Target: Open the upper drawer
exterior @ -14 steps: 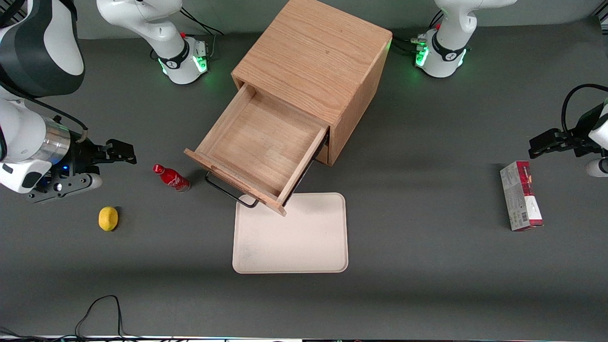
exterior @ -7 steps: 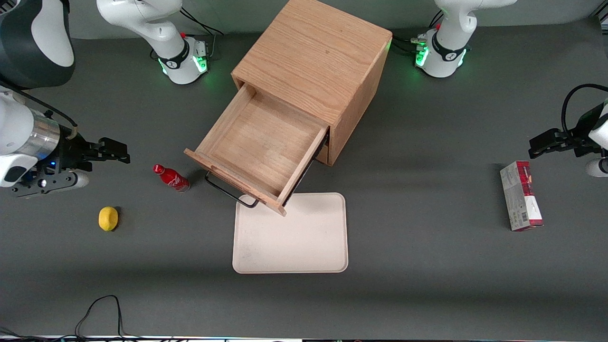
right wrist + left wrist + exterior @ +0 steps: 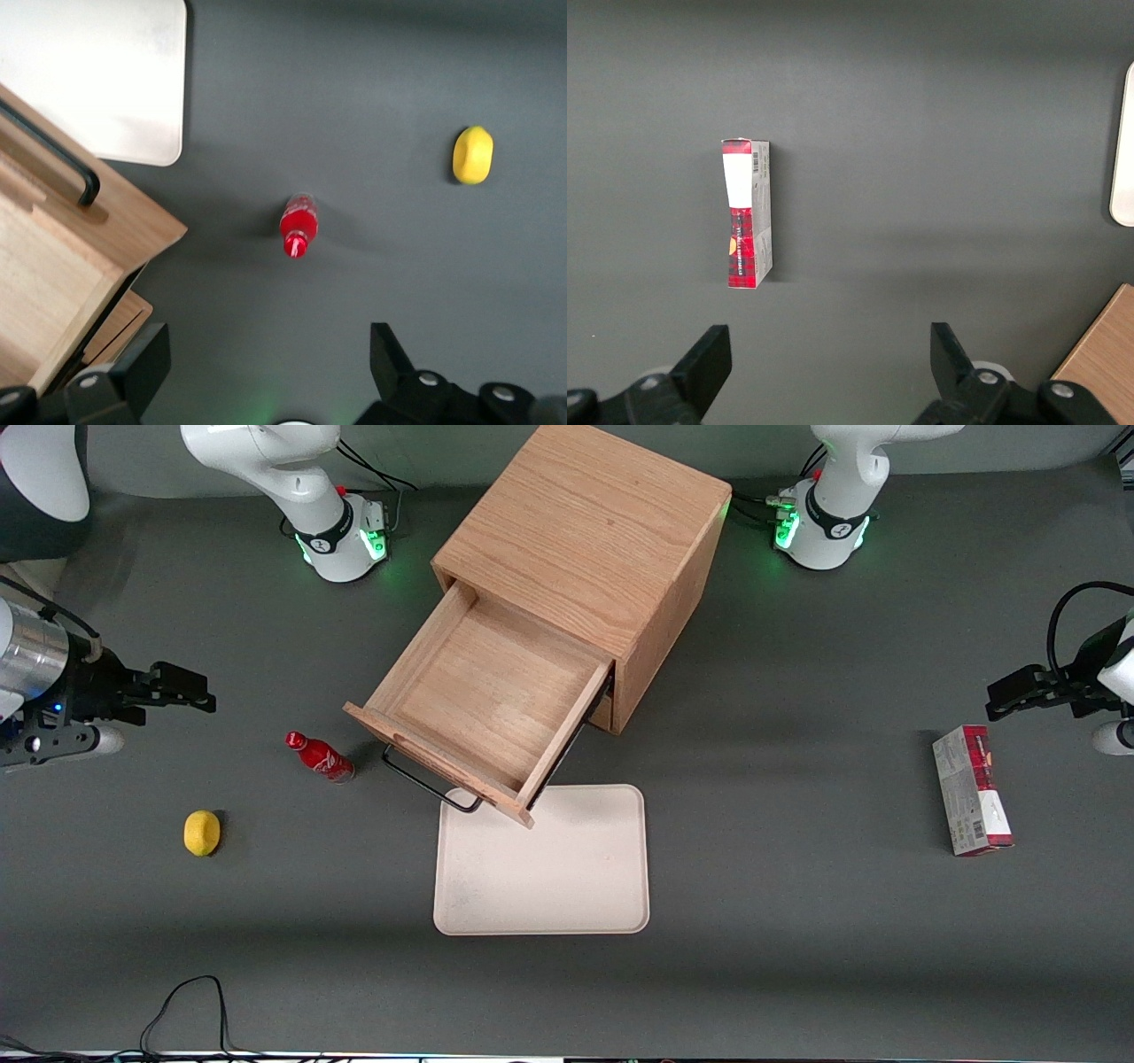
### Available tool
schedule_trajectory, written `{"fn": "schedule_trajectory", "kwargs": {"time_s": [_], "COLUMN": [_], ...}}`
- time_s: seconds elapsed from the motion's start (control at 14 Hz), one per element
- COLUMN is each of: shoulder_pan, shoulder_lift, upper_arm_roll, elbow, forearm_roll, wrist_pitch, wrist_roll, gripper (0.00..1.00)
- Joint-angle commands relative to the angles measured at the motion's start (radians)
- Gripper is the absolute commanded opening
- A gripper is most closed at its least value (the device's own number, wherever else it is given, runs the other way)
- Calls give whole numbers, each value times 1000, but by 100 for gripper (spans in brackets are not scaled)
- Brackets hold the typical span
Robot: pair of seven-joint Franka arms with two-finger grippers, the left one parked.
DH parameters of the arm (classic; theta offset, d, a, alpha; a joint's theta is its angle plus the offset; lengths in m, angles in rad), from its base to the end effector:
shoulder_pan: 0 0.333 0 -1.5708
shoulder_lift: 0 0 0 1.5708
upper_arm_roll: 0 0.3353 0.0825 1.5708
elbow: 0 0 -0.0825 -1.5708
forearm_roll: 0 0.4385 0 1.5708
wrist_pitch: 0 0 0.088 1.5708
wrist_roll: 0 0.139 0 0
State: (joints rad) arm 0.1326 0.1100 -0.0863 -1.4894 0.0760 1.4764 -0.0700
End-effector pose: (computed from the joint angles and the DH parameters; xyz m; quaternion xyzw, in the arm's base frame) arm 0.6284 0.0429 0.5790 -0.9958 -0.0592 0.0608 0.0340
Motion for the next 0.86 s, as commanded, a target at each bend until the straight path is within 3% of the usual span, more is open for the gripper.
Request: {"fn": "schedule_trajectory", "kwargs": {"time_s": [0.0,0.29,0.79], "shoulder_pan": [-37,-87,-24], "shoulder_lift": [-197,-184,-130], "upper_arm_roll": [63,102,48], "elbow": [-228,-206,-138], "forearm_roll": [-2,-27,-24], "wrist_pitch": [99,76,74], "wrist_roll": [13,-56,-40], "gripper": [100,100,100]}}
